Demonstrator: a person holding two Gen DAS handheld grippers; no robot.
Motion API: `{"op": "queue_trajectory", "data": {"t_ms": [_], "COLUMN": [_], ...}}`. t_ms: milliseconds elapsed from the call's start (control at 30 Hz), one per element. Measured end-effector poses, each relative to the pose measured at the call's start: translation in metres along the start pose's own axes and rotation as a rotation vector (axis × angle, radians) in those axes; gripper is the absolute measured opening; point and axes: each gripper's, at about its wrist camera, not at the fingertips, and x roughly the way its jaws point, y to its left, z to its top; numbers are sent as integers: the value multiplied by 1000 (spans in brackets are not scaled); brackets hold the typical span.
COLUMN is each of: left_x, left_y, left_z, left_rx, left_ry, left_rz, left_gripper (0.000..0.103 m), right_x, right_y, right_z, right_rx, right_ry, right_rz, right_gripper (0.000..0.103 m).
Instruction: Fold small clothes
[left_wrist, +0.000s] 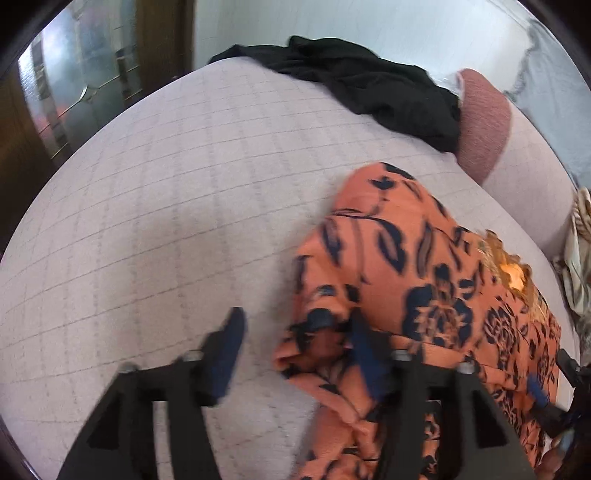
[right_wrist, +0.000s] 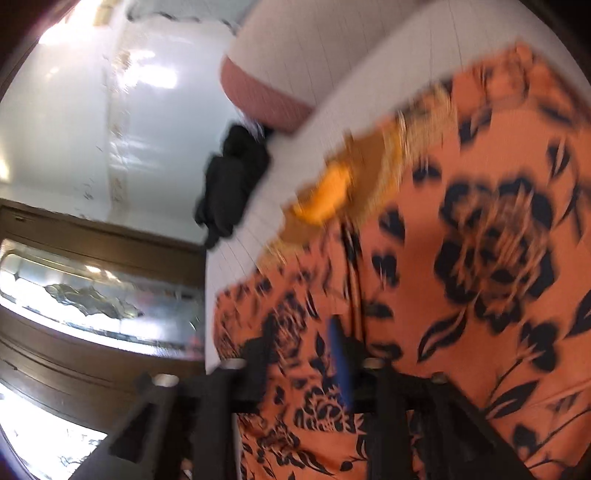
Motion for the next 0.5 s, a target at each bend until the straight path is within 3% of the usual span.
{"op": "queue_trajectory", "data": {"t_ms": [33,200,300,367,400,433,467,500], "left_x": [-2,-4,-1,1,-1,-2,-3,-3], "left_y": [4,11,7,2,-1,-4,-8,-11], "left_z": [1,1,1,2,1,0,-1,0], "left_rx": [-15,-25,-16,-5,7,19,43,57], "left_ry": [1,-11,-5,0,0,-4,-15,-20], "left_rz": [-15,-34,-45,-72,-91,-89,-74,-68], "left_gripper": [62,62,57,32,27,23,21,20], "right_x": [5,2,17,25,30,36,42,48], "right_y": [-2,2,5,9,12,14,16,21], "right_z": [-3,-5,-2,-2,-2,-2,-4,-8], "right_rx": [18,6,-11,-30,-40,-44,-55,-86], "right_ry": [8,-76,-36,-41,-29,-15,0,6], "right_rz": [-16,-43,-52,-64,-58,-65,-90,-121], "right_gripper": [77,77,74,60,52,29,17,17]}}
